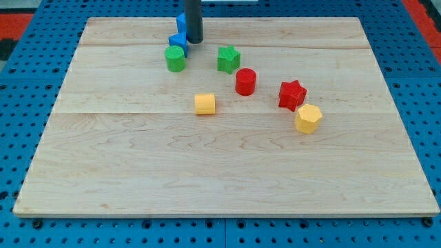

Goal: Move the blue triangle towards the top left corner

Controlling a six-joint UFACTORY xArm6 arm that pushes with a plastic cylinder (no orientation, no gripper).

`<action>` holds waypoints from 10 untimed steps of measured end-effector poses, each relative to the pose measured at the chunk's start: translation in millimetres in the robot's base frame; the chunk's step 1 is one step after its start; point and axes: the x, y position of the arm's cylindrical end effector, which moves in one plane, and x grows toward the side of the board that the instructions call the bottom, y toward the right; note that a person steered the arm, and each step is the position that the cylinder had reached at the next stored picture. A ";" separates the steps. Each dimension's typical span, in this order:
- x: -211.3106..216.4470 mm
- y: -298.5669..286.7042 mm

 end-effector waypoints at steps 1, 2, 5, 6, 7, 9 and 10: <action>-14.7 43.2; -0.6 -9.2; 23.2 -78.9; 14.8 -107.7; -23.1 -95.4; 38.2 -118.6; -18.2 -111.5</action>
